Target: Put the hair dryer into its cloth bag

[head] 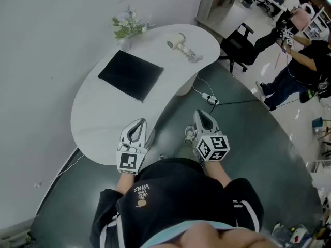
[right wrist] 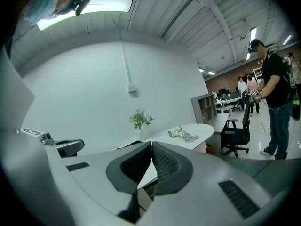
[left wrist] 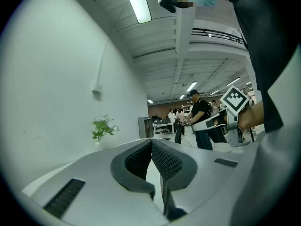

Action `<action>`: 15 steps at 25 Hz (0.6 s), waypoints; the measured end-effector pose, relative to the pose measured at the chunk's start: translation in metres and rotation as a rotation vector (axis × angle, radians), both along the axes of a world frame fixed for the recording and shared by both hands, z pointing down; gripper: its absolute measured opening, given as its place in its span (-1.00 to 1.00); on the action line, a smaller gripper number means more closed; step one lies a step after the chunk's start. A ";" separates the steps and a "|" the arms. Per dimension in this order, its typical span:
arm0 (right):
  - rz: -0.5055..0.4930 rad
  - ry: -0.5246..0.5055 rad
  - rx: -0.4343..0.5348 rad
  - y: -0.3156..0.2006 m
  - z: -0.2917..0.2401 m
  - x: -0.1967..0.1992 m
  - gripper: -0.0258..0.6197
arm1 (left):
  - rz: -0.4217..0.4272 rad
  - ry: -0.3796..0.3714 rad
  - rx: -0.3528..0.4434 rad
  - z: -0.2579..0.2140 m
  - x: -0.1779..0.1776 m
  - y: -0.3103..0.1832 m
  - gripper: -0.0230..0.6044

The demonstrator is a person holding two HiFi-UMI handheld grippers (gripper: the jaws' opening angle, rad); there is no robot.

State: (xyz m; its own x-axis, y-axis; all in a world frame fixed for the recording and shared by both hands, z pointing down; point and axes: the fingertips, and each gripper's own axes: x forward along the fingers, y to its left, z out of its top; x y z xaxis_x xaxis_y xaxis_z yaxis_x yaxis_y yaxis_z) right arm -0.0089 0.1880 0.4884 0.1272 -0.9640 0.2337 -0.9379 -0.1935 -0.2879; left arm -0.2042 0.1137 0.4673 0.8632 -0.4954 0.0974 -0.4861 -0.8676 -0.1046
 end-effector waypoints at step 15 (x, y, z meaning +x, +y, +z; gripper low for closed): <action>-0.065 0.008 -0.023 -0.046 0.015 0.048 -0.75 | -0.055 -0.028 -0.066 0.015 0.053 -0.039 -0.85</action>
